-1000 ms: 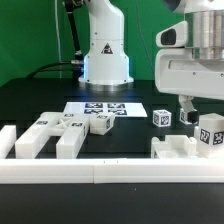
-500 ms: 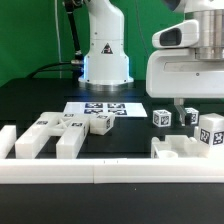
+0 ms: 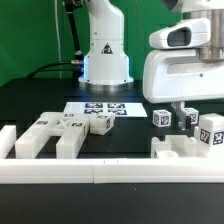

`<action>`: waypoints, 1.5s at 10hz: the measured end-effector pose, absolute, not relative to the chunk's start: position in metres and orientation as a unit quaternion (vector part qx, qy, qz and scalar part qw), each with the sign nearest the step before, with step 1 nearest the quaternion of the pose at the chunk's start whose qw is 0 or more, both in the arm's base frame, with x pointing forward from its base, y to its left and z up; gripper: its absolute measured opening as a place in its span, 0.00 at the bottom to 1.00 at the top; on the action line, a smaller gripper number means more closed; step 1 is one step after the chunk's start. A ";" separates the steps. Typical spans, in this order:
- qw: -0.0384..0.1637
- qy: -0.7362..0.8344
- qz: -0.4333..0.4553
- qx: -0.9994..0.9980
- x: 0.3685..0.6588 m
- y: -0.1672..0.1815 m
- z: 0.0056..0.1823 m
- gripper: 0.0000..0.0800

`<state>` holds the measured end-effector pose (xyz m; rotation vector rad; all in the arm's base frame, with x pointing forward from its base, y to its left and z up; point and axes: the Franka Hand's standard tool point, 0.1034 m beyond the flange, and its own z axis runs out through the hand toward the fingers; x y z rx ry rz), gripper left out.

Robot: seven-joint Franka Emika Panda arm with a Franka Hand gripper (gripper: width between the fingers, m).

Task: Assemble chair

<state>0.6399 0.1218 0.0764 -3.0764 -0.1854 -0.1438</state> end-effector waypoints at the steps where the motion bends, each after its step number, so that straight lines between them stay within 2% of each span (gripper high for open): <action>1: 0.024 -0.083 -0.047 -0.995 0.640 0.122 0.076 0.81; 3: 0.022 -0.094 -0.048 -0.994 0.640 0.122 0.076 0.80; 5: 0.023 -0.076 -0.047 -0.996 0.640 0.122 0.076 0.36; 9: 0.029 0.037 -0.044 -0.998 0.640 0.122 0.076 0.36; 15: 0.042 0.354 -0.028 -0.934 0.638 0.122 0.074 0.36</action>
Offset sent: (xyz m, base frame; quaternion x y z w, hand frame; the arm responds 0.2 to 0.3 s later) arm 0.0000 0.0000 0.0000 0.0000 0.0000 0.0000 1.0000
